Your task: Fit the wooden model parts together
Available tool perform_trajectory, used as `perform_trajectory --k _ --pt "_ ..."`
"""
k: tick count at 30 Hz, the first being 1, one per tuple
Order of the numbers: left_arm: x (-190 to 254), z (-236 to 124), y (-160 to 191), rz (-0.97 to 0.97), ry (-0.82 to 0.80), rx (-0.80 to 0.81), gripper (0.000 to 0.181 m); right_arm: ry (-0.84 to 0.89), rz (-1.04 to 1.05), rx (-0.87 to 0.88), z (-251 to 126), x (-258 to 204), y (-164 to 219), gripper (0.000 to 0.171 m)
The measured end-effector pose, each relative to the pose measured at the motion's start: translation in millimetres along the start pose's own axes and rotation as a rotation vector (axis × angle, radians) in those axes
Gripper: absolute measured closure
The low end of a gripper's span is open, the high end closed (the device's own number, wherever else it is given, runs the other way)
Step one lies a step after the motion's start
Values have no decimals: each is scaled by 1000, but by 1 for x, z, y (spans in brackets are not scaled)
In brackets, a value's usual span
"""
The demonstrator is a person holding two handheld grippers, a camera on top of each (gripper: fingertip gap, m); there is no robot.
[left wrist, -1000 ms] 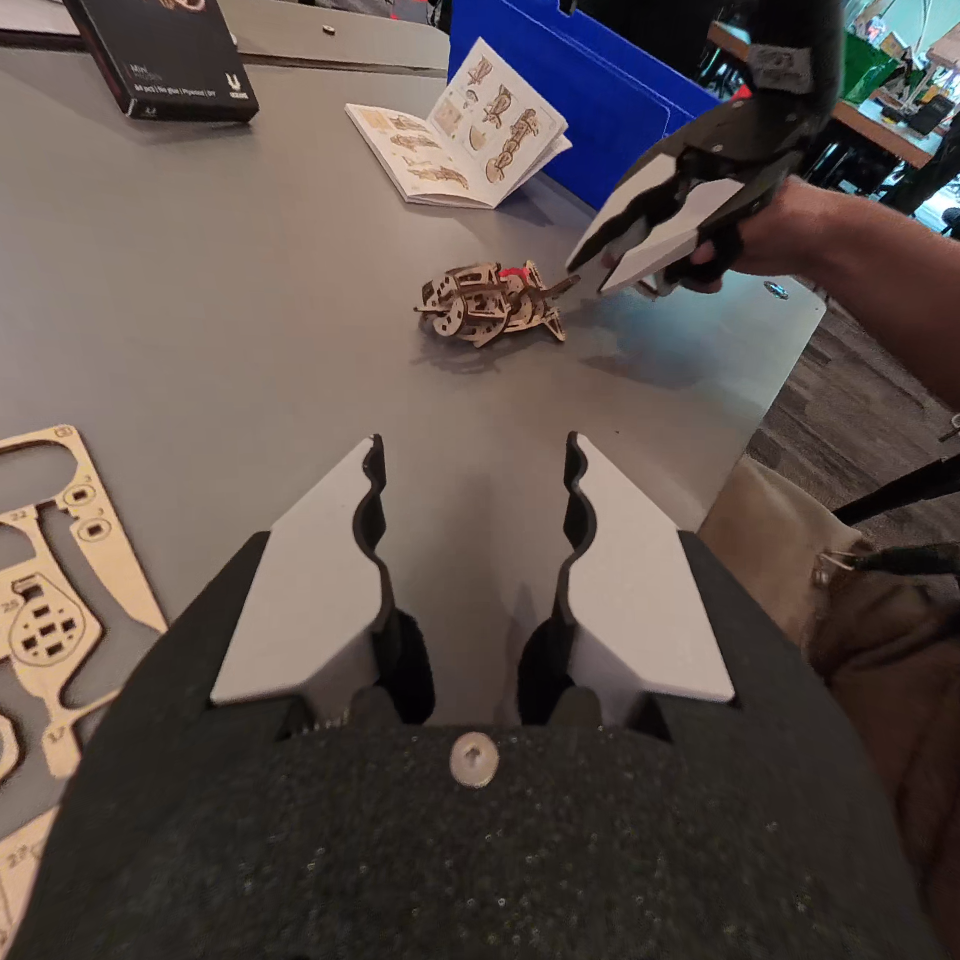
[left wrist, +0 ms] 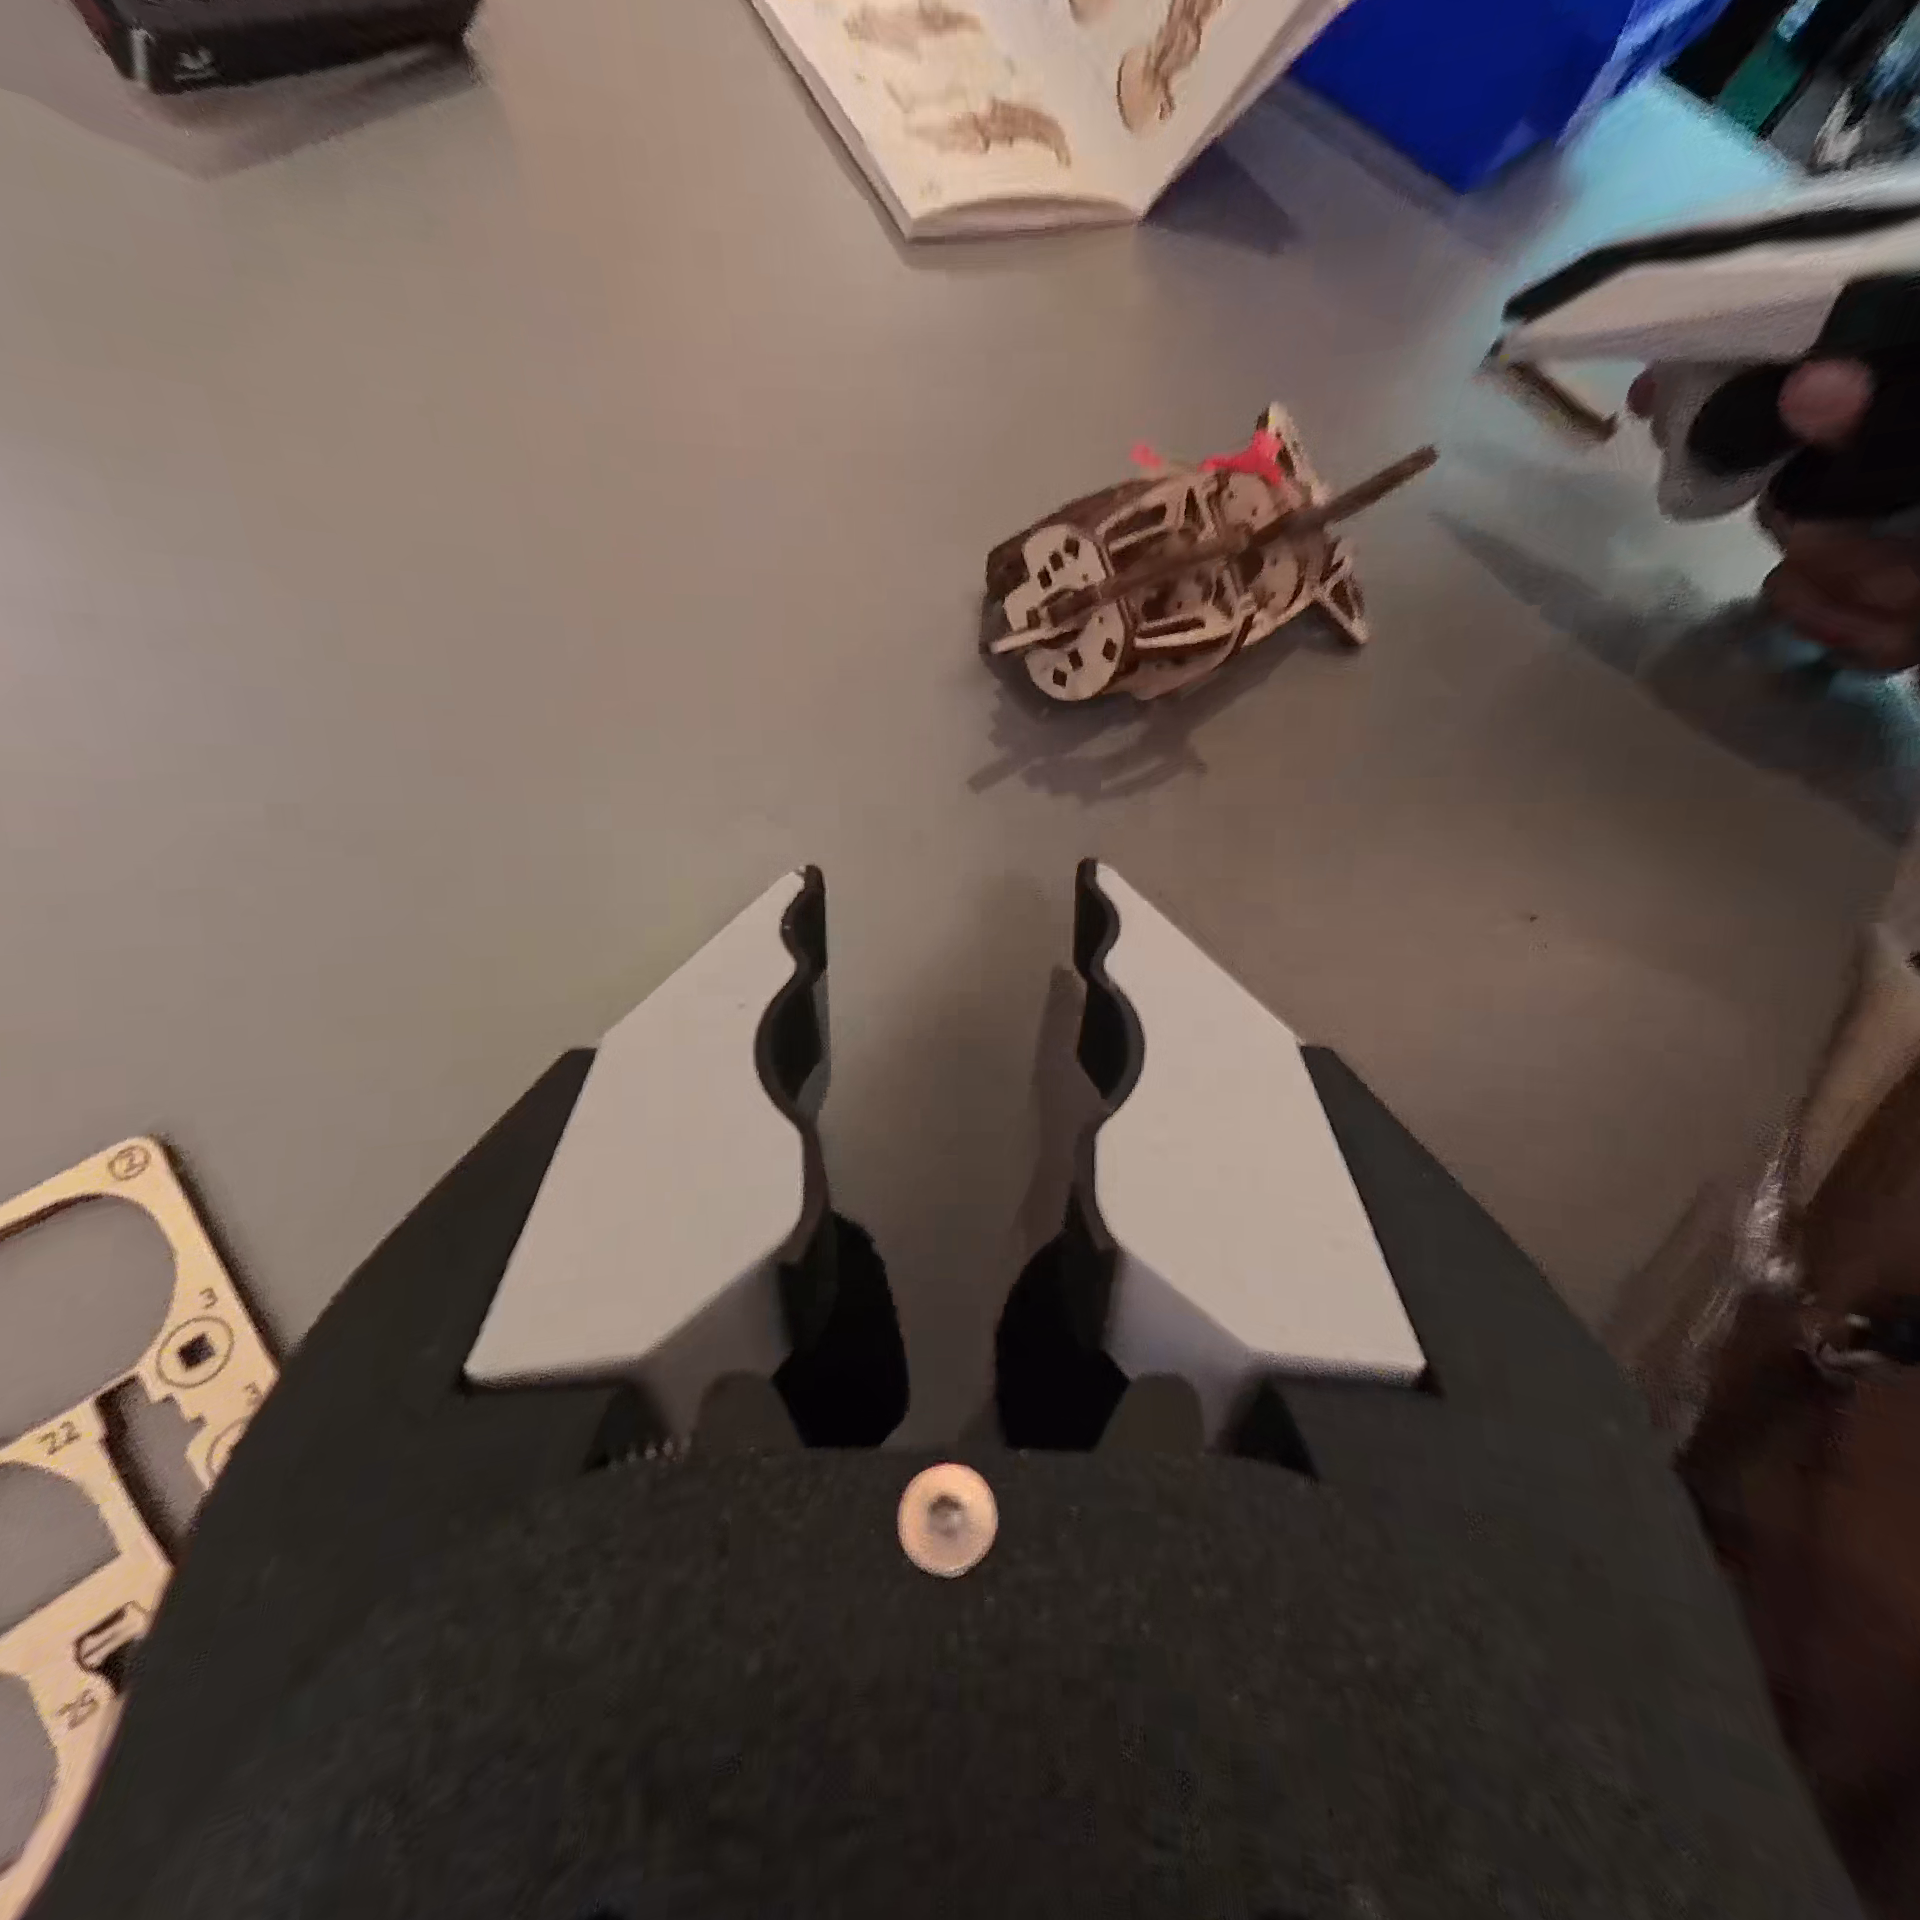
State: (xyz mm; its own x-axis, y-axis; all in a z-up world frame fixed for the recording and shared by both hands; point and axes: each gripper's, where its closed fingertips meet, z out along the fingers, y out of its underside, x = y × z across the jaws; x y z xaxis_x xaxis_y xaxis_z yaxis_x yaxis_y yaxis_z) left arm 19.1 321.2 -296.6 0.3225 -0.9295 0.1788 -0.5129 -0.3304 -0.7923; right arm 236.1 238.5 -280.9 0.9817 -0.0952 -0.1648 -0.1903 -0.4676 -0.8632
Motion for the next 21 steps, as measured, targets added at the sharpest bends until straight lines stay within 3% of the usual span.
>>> perform_trajectory --k 4,9,13,16,18,21 --pt "6 9 3 87 -10 -43 140 43 -55 -25 9 -1 0 140" --pt "2 12 1 -25 56 -52 140 74 -57 -24 23 6 -9 135" --pt "1 11 -2 -91 103 -42 139 227 -65 -11 42 39 -49 106" --pt "1 10 -2 -118 130 -41 135 347 -71 -12 58 73 -79 105" --pt "1 10 -3 -140 151 -39 132 342 -1 -72 76 86 -77 107" --pt "1 8 -4 -195 195 -31 131 281 140 -191 103 90 -59 152"
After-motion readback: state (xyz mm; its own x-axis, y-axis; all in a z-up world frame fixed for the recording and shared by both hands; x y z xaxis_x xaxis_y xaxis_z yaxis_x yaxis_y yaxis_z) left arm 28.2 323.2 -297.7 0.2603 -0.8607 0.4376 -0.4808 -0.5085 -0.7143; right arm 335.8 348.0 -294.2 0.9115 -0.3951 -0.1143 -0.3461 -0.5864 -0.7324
